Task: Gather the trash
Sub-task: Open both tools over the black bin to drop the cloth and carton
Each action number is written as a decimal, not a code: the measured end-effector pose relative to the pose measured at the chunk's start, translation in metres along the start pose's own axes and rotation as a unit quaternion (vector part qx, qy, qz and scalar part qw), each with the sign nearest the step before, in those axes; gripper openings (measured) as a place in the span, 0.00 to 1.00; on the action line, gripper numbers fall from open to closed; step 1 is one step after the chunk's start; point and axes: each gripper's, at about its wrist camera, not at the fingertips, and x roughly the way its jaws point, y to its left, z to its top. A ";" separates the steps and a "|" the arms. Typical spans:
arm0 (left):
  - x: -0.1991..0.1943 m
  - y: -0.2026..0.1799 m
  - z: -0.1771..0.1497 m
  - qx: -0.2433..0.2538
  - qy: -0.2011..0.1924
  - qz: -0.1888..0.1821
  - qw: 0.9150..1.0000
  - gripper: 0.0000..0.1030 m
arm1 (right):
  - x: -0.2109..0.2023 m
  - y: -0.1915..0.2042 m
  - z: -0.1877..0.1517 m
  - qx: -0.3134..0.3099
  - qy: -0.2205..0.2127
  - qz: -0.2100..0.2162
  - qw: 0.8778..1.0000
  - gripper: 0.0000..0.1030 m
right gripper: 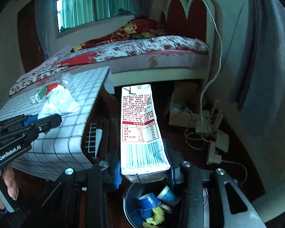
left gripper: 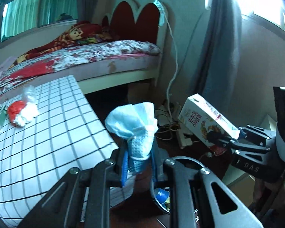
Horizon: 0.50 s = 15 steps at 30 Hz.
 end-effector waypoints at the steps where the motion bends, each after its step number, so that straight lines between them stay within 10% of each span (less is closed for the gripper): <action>1: 0.004 -0.005 -0.001 0.002 0.005 -0.008 1.000 0.20 | 0.002 -0.007 -0.006 0.003 0.008 -0.003 1.000 0.37; 15: 0.067 -0.068 -0.043 0.048 0.103 -0.080 0.990 0.20 | 0.034 -0.055 -0.067 0.008 0.118 -0.009 0.993 0.37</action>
